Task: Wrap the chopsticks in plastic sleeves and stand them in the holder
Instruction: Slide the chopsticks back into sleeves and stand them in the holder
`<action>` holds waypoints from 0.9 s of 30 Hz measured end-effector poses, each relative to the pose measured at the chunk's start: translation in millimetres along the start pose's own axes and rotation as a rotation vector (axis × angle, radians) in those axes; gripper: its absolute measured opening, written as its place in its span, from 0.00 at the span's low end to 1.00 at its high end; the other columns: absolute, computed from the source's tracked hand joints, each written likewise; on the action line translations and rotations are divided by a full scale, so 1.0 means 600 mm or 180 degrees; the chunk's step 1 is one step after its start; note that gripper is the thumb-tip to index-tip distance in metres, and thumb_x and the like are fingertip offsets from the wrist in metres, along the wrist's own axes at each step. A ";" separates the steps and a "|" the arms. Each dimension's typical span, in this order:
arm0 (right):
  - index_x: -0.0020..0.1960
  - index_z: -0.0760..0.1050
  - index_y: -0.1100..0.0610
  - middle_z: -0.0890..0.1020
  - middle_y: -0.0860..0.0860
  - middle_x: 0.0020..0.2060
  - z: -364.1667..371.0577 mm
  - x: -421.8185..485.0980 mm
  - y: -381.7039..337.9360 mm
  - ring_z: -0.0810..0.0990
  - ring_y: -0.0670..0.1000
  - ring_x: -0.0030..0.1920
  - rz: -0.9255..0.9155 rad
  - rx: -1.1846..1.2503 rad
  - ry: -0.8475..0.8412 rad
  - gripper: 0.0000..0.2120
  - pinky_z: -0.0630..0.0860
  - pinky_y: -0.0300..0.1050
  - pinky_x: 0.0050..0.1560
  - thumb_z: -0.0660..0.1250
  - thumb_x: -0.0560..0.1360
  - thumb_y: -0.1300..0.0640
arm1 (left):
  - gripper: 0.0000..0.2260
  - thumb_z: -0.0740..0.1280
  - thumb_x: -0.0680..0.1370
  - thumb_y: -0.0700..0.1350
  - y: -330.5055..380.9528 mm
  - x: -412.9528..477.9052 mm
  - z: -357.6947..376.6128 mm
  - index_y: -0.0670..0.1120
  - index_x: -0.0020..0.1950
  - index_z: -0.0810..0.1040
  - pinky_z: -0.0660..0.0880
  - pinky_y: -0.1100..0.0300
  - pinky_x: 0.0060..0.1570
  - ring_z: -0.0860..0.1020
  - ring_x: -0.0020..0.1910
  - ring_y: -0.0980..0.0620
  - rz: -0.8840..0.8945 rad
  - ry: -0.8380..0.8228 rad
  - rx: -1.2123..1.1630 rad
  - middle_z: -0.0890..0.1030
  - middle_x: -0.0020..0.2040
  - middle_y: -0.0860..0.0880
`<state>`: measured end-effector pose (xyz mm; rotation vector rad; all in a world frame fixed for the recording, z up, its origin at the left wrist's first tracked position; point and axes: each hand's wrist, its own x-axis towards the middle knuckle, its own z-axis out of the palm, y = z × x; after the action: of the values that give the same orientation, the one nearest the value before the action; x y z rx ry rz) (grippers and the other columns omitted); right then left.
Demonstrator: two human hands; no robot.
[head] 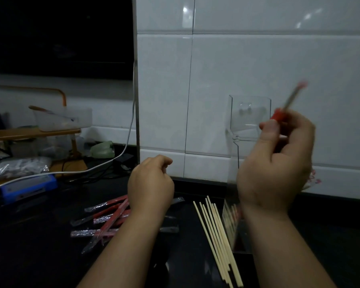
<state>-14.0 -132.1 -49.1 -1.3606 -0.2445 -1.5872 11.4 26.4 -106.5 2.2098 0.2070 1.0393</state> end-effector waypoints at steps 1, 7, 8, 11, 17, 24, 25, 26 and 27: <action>0.61 0.74 0.57 0.79 0.45 0.50 0.000 -0.002 0.004 0.78 0.45 0.45 0.0070 -0.0078 -0.0113 0.09 0.75 0.37 0.45 0.61 0.82 0.58 | 0.15 0.62 0.80 0.38 -0.003 0.000 0.000 0.52 0.60 0.82 0.70 0.60 0.48 0.77 0.57 0.50 -0.0046 -0.0047 -0.0013 0.82 0.57 0.53; 0.63 0.72 0.58 0.76 0.49 0.57 -0.003 0.005 0.005 0.75 0.45 0.36 0.0122 -0.0240 -0.0187 0.14 0.77 0.41 0.39 0.64 0.78 0.64 | 0.15 0.62 0.79 0.37 -0.009 0.003 0.001 0.53 0.58 0.82 0.69 0.59 0.47 0.78 0.56 0.49 -0.0128 -0.0215 0.0024 0.82 0.56 0.53; 0.61 0.72 0.59 0.75 0.51 0.56 -0.003 0.004 0.004 0.74 0.43 0.36 0.0029 -0.0255 -0.0159 0.12 0.75 0.39 0.39 0.64 0.78 0.64 | 0.15 0.62 0.79 0.37 -0.010 0.003 0.001 0.53 0.58 0.82 0.70 0.59 0.47 0.78 0.55 0.49 -0.0136 -0.0301 0.0066 0.82 0.56 0.53; 0.54 0.75 0.62 0.75 0.54 0.54 0.000 -0.001 0.000 0.74 0.40 0.40 -0.0279 -0.0233 -0.0153 0.07 0.73 0.31 0.42 0.65 0.77 0.66 | 0.14 0.63 0.79 0.39 -0.012 0.003 0.001 0.55 0.58 0.82 0.75 0.56 0.52 0.78 0.56 0.50 -0.0109 -0.0802 0.0342 0.82 0.56 0.52; 0.41 0.75 0.62 0.73 0.51 0.38 0.010 -0.024 -0.006 0.70 0.47 0.37 -0.0879 -0.0152 -0.0960 0.06 0.68 0.37 0.36 0.65 0.70 0.72 | 0.08 0.71 0.76 0.43 -0.008 0.002 0.003 0.57 0.42 0.81 0.77 0.57 0.55 0.80 0.51 0.54 -0.0044 -0.2388 0.0905 0.83 0.50 0.55; 0.38 0.75 0.59 0.76 0.53 0.33 0.027 -0.048 -0.003 0.73 0.57 0.33 -0.1361 -0.0856 -0.2057 0.06 0.71 0.53 0.32 0.65 0.65 0.68 | 0.11 0.75 0.72 0.46 -0.011 -0.004 -0.011 0.50 0.54 0.83 0.78 0.57 0.52 0.81 0.51 0.52 0.0229 -0.3437 0.1408 0.84 0.53 0.51; 0.38 0.75 0.59 0.76 0.54 0.32 0.025 -0.045 -0.004 0.72 0.57 0.33 -0.1413 -0.0898 -0.1936 0.06 0.70 0.53 0.33 0.65 0.64 0.69 | 0.13 0.76 0.72 0.46 -0.011 -0.004 -0.011 0.50 0.55 0.83 0.78 0.54 0.54 0.81 0.52 0.51 0.0230 -0.3510 0.1500 0.83 0.54 0.51; 0.38 0.76 0.59 0.76 0.54 0.32 0.024 -0.044 -0.006 0.71 0.57 0.33 -0.1434 -0.0908 -0.1807 0.07 0.69 0.53 0.34 0.66 0.65 0.70 | 0.13 0.76 0.71 0.47 -0.012 -0.005 -0.011 0.50 0.55 0.83 0.79 0.53 0.55 0.81 0.52 0.50 0.0241 -0.3546 0.1565 0.83 0.54 0.50; 0.38 0.76 0.60 0.76 0.54 0.32 0.023 -0.043 -0.010 0.71 0.57 0.34 -0.1476 -0.0862 -0.1682 0.07 0.68 0.53 0.35 0.67 0.65 0.70 | 0.13 0.76 0.71 0.47 -0.014 -0.006 -0.009 0.49 0.55 0.83 0.79 0.51 0.56 0.81 0.52 0.49 0.0250 -0.3589 0.1648 0.83 0.54 0.50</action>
<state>-13.0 -106.1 -63.5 -2.0379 -0.7282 -1.6380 6.2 34.1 -111.5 2.9188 -0.1441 -0.3864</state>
